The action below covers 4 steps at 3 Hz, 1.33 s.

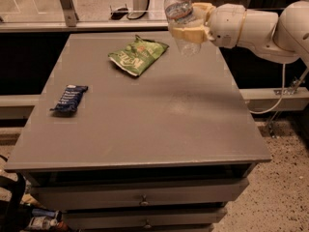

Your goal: Place water bottle upright

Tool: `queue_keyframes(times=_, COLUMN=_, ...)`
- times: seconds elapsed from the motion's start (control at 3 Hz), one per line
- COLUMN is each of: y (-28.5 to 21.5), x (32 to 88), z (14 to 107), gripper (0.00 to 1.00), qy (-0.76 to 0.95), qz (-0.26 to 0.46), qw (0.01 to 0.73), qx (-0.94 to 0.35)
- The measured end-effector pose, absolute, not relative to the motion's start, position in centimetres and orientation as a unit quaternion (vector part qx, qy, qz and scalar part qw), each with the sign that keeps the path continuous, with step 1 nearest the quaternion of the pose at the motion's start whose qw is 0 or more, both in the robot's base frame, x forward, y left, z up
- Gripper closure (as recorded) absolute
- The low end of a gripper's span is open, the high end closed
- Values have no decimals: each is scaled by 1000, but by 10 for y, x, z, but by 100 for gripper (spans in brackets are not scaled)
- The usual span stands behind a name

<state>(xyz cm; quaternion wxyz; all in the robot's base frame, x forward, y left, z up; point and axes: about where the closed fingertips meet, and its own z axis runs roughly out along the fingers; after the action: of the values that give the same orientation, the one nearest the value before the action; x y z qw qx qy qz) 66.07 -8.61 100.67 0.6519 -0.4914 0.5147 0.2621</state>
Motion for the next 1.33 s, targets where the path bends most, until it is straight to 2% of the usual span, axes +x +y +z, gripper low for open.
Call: queue_keyframes(times=1.33, y=-90, x=676, z=983, gripper=100, qy=525, qz=309, qw=658, qx=-442)
